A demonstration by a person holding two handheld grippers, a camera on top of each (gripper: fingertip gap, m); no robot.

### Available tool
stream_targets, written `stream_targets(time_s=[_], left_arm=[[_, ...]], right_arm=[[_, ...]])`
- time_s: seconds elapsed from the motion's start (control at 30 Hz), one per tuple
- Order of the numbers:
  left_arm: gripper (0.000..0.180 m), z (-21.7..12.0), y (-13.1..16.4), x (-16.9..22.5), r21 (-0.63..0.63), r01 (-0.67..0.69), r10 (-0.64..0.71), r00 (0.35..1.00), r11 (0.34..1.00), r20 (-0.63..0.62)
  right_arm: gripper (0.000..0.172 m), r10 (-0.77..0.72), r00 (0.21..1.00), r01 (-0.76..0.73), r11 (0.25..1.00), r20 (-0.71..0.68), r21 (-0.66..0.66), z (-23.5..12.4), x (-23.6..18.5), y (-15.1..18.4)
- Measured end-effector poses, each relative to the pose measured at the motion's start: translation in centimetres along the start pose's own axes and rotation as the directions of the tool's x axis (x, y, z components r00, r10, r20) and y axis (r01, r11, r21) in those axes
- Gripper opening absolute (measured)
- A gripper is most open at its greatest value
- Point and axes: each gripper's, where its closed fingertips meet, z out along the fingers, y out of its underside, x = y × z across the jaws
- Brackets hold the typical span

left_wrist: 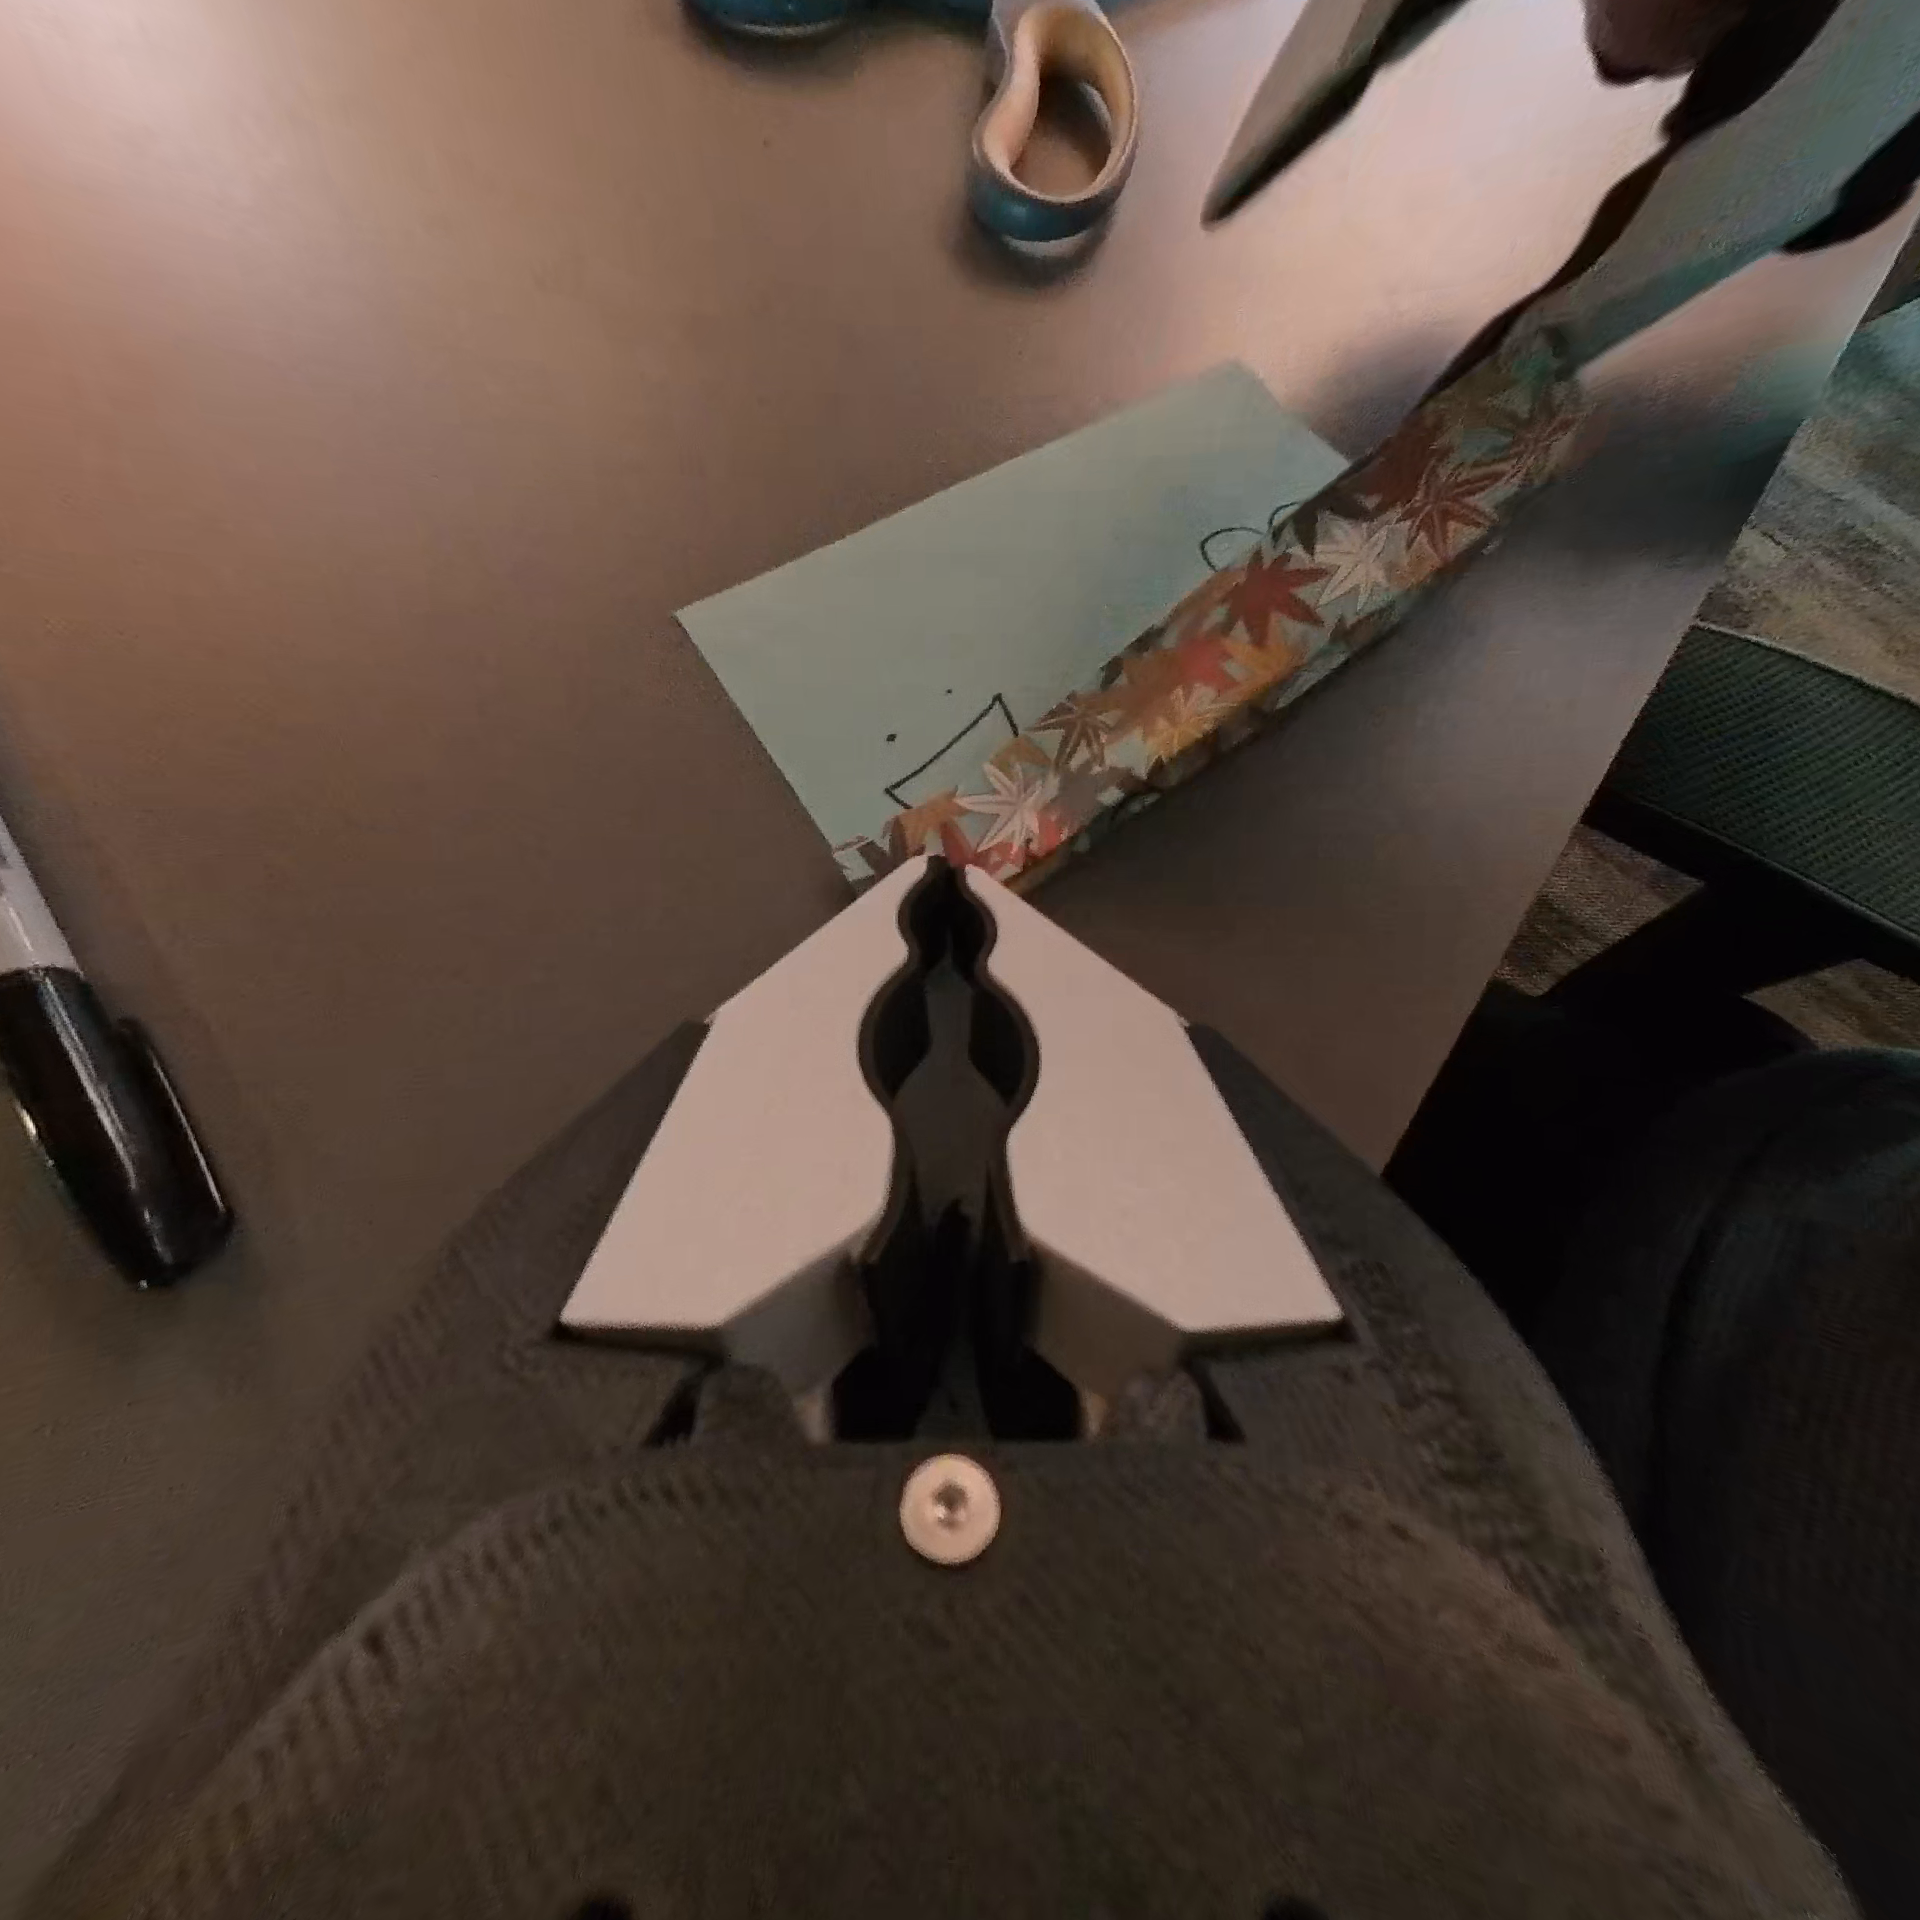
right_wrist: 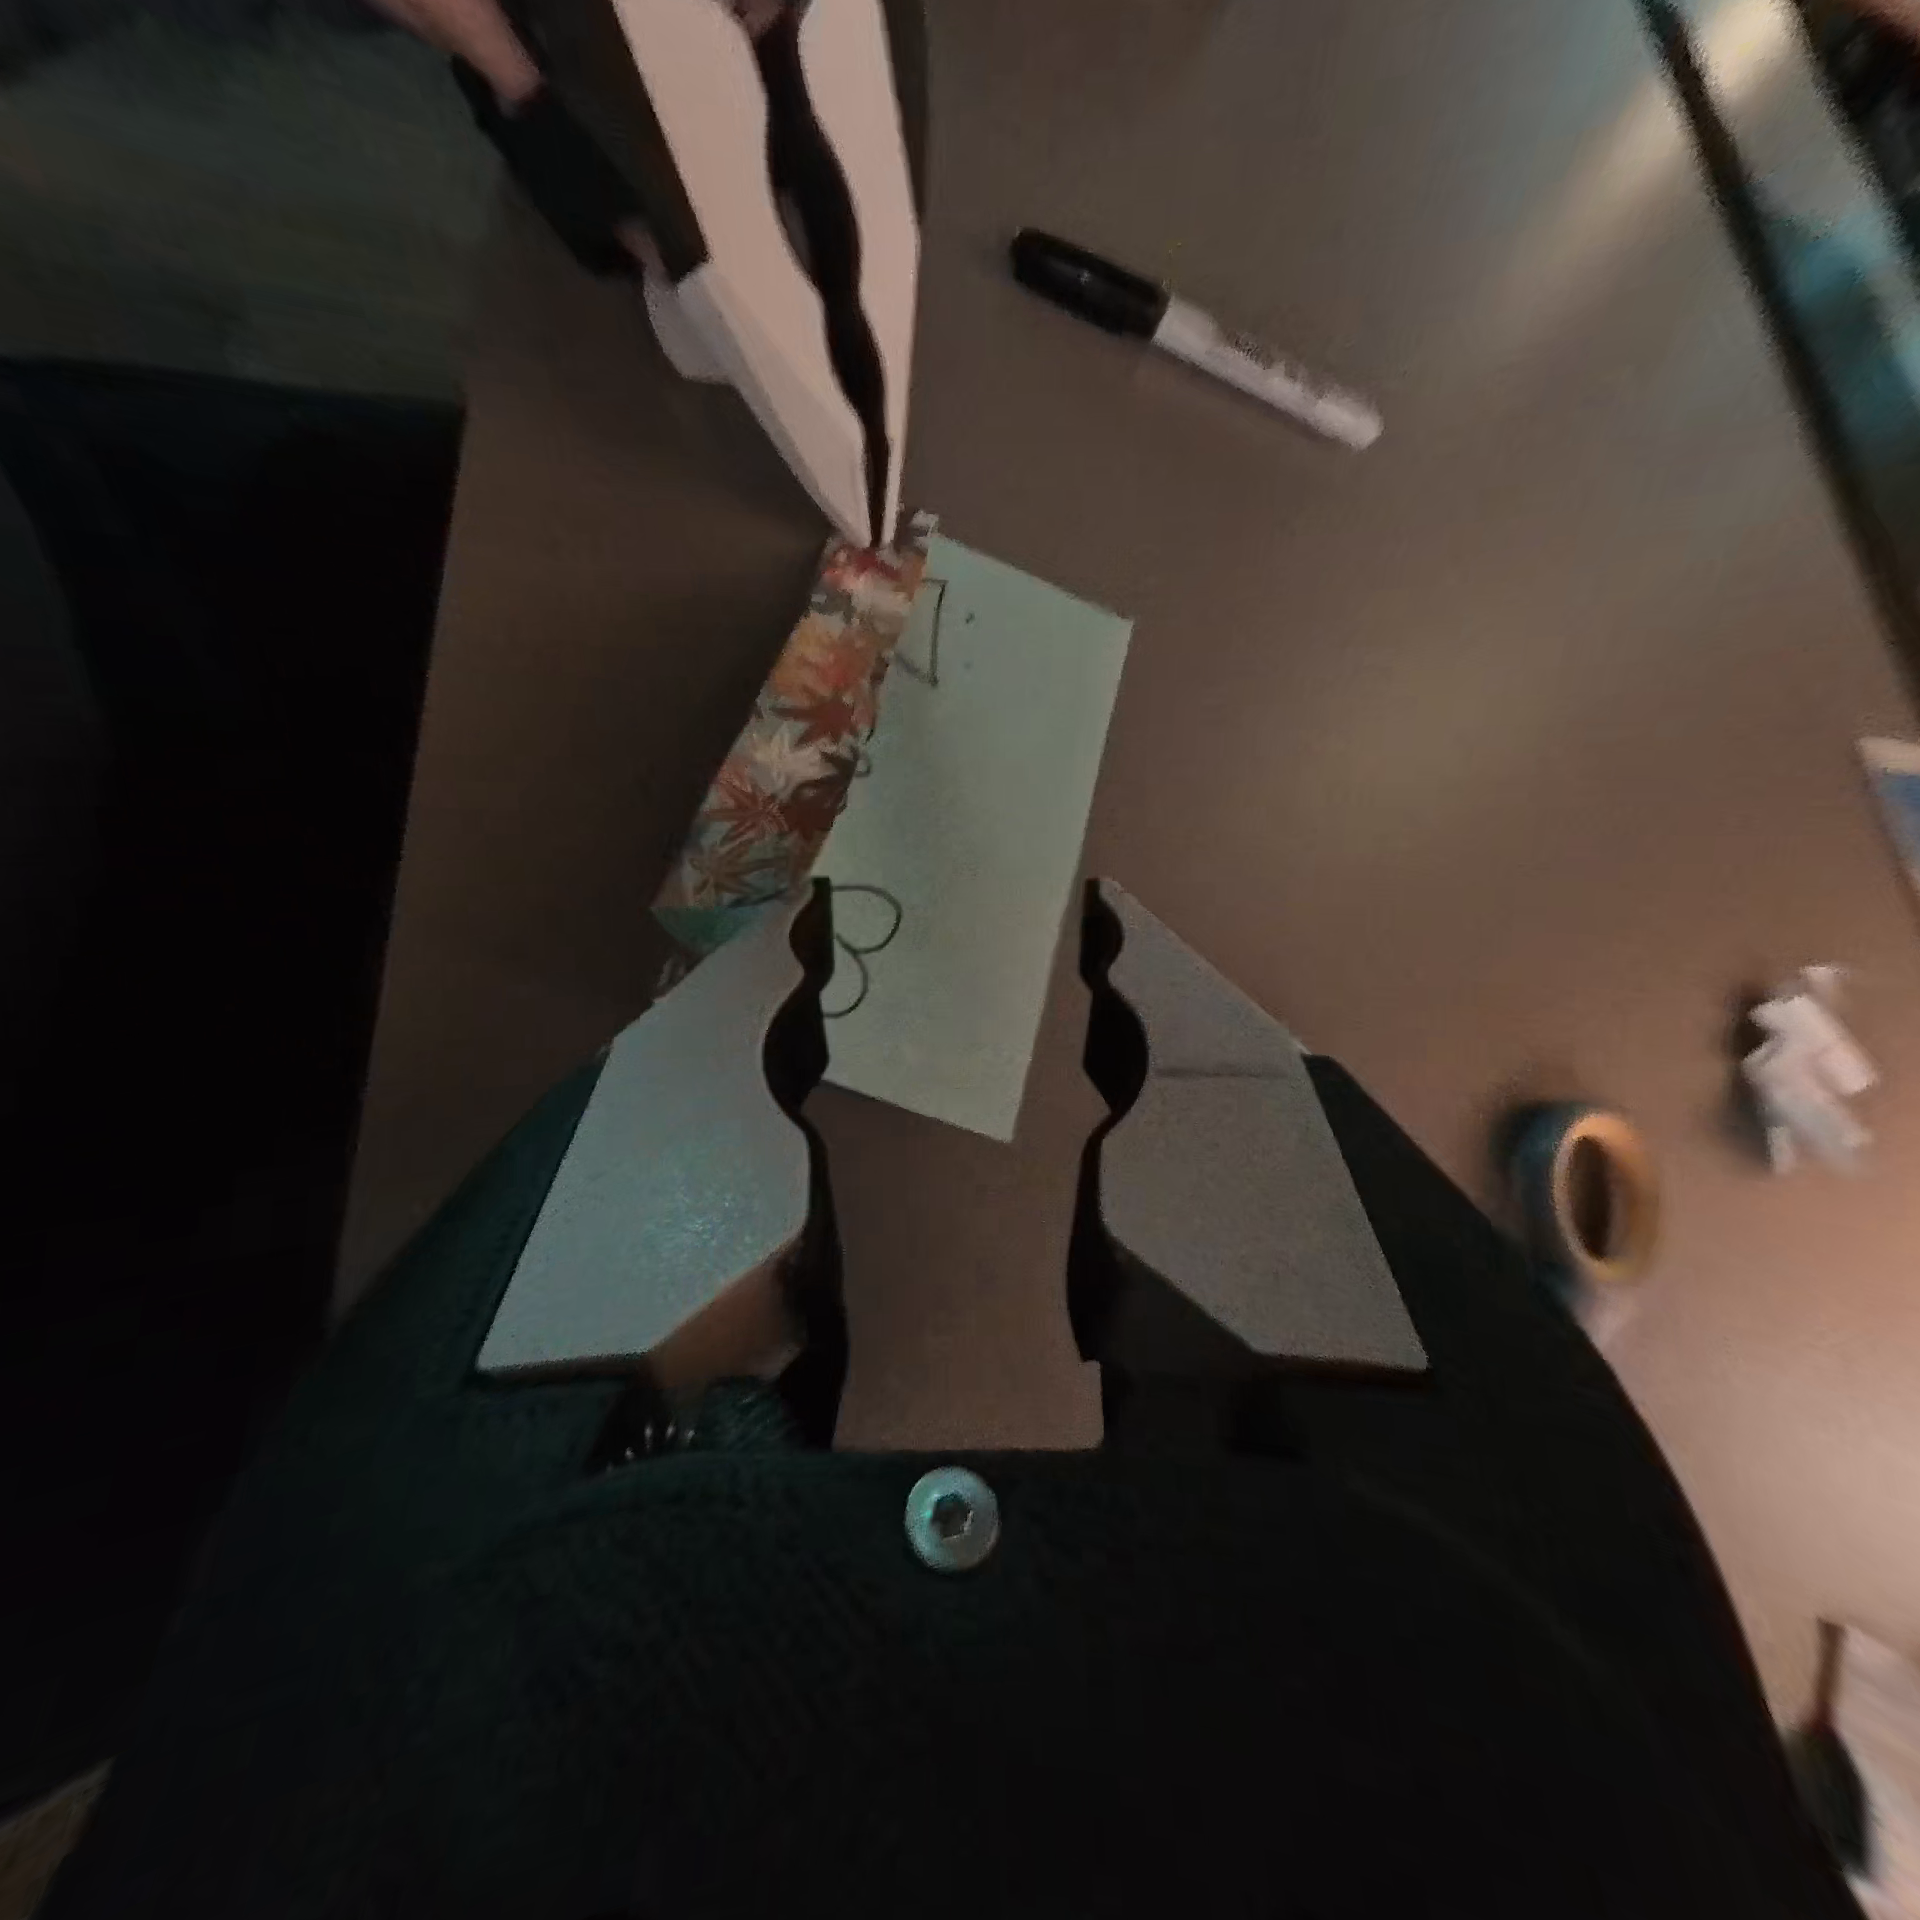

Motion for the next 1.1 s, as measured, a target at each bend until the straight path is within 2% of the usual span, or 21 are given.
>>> stream_targets(time_s=[0.07,0.17,0.23,0.3,0.37,0.43,0.47,0.6,0.67,0.77,0.8,0.83,0.93,1.03,1.1], left_arm=[[0.0,-0.1,0.1,0.1,0.0,-0.001,0.001,1.0,1.0,0.001],[0.0,-0.3,0.3,0.4,-0.002,-0.004,0.004,1.0,1.0,-0.007],[0.0,-0.5,0.6,0.9,-0.007,-0.001,0.001,1.0,1.0,-0.017],[0.0,-0.7,0.8,1.2,-0.011,0.005,-0.005,1.0,1.0,-0.005],[0.0,-0.9,1.0,1.5,-0.017,-0.001,0.002,1.0,1.0,0.016],[0.0,-1.0,1.1,1.7,-0.025,-0.019,0.02,0.999,1.0,0.033],[0.0,-1.0,1.1,1.8,-0.027,-0.023,0.025,0.999,0.999,0.04],[0.0,-1.0,1.2,1.9,-0.034,-0.021,0.023,0.999,0.999,0.042],[0.0,-1.1,1.2,2.0,-0.032,-0.016,0.017,0.999,0.999,0.034],[0.0,-1.3,1.5,2.4,-0.029,-0.007,0.008,1.0,1.0,0.014],[0.0,-1.4,1.5,2.6,-0.028,-0.005,0.006,1.0,1.0,0.007],[0.0,-1.4,1.6,2.8,-0.026,-0.005,0.005,1.0,1.0,0.002],[0.0,-1.6,1.8,3.4,-0.014,-0.011,0.01,1.0,1.0,-0.026],[0.0,-1.8,2.0,3.9,0.0,-0.036,0.036,0.998,0.999,-0.059],[0.0,-2.0,1.7,3.5,0.023,-0.07,0.07,0.997,0.997,-0.024]], right_arm=[[0.05,0.005,1.0,-0.004,0.999,-0.017,0.042,-0.9,0.3,-1.0],[0.051,0.069,0.98,-0.085,0.993,0.184,0.084,-1.7,-3.3,-2.2],[0.056,0.051,0.959,-0.068,0.996,0.278,0.052,-1.5,-6.5,-2.2],[0.056,-0.001,0.954,0.005,1.0,0.299,-0.013,-0.8,-9.1,-1.5],[0.058,-0.067,0.965,0.063,0.998,0.254,0.022,-0.7,-10.5,-2.4],[0.06,-0.142,0.978,0.126,0.986,0.153,0.111,-1.1,-10.9,-4.1],[0.065,-0.207,0.975,0.197,0.975,0.087,0.107,-1.1,-10.9,-4.2],[0.072,-0.468,0.883,0.466,0.883,-0.04,-0.054,0.7,-12.1,-2.0],[0.066,-0.571,0.817,0.552,0.816,-0.082,-0.173,1.6,-11.8,-0.2],[0.035,-0.671,0.726,0.623,0.734,-0.15,-0.269,1.9,-11.1,0.7],[0.022,-0.681,0.714,0.631,0.727,-0.166,-0.27,1.8,-11.2,0.6],[0.016,-0.677,0.713,0.628,0.732,-0.18,-0.265,1.8,-11.2,0.4],[0.0,-0.639,0.745,0.599,0.768,-0.191,-0.227,1.2,-11.3,-0.1],[0.0,-0.509,0.841,0.482,0.858,-0.181,-0.177,0.5,-10.6,-0.2],[0.0,-0.387,0.907,0.377,0.922,-0.167,-0.09,-0.2,-10.2,-1.1]])
